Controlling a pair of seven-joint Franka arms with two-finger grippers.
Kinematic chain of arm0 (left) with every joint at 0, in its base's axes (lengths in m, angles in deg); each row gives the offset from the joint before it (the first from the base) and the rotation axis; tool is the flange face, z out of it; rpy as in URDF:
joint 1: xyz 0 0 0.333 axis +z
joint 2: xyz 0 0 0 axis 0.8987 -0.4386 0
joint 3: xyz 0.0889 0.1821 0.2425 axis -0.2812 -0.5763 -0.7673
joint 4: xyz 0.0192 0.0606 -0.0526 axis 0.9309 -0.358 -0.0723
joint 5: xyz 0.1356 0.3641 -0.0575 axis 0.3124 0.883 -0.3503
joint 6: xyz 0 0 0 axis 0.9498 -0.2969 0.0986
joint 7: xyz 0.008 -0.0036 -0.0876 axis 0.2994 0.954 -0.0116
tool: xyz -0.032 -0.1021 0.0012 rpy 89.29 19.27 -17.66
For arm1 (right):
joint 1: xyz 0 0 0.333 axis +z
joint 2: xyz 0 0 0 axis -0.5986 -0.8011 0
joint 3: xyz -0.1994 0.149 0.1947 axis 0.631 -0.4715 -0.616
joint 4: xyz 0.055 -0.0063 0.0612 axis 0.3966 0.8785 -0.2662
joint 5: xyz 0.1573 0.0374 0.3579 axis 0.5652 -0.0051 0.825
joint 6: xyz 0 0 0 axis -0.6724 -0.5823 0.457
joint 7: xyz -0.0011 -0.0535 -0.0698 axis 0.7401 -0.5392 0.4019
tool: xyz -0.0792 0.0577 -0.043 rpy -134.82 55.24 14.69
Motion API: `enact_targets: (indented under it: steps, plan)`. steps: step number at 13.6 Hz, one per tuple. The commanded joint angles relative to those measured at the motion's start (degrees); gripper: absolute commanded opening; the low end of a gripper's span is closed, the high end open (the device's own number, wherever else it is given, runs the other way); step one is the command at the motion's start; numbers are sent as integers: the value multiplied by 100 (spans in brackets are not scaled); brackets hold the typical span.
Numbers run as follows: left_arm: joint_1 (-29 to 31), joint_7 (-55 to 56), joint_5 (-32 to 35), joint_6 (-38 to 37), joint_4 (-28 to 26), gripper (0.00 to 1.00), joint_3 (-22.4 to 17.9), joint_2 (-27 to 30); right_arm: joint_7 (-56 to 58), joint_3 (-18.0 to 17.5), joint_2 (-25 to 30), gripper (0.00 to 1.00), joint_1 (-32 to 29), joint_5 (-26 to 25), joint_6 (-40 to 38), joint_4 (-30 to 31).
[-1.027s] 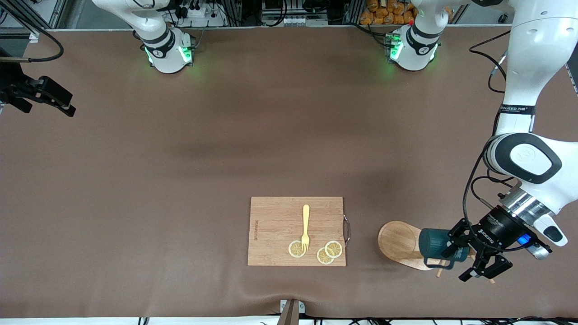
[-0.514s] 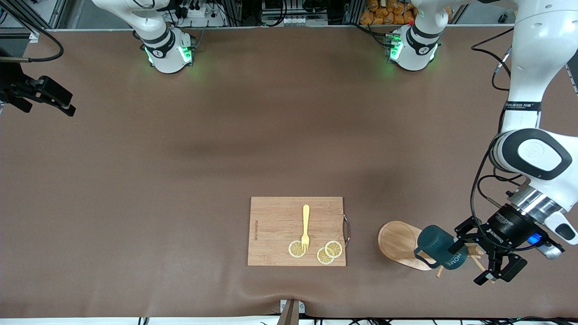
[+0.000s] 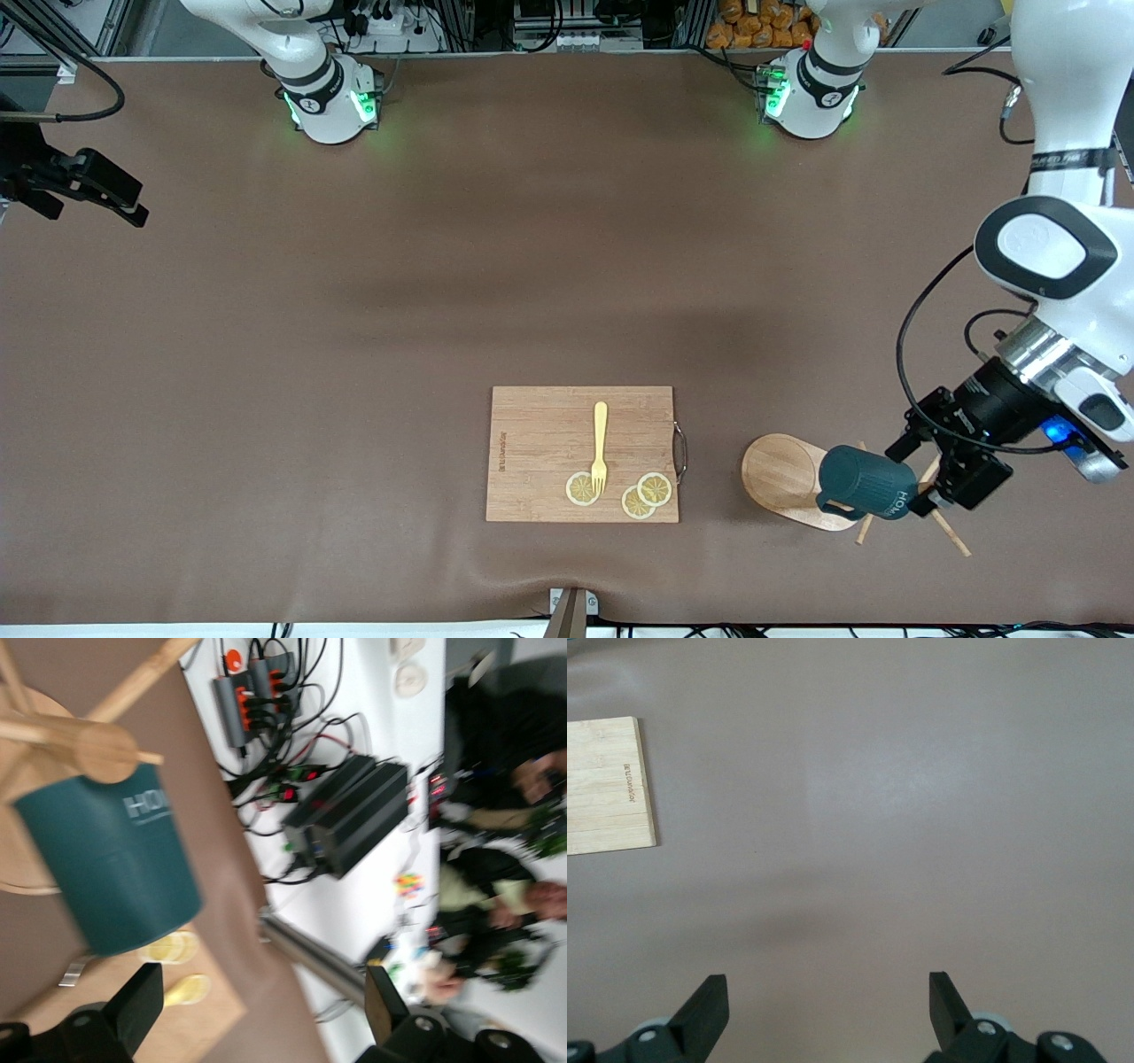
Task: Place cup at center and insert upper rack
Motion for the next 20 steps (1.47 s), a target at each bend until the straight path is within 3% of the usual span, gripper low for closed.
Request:
enact_targets:
  steps: [1,7,14,17,20]
  plan:
    - [84,19,978,-742,-311,100,-28,528,-33,5,71,100,25,-97,-47,18]
    - [146,-68,2482,-2447,-294,100,7,1205,-33,5,71,100,-2,-88,-47,18]
    - [172,-1876,3098,-4170,-347,100,7,2031,-33,13,71,100,-2,-97,-47,18]
    - [146,-2493,3126,-4488,-355,100,-2,2224,-41,13,71,100,-2,-97,-47,18]
    - [-230,-3459,3318,-5050,-390,100,-352,2401,-33,13,71,100,-10,-97,-47,18]
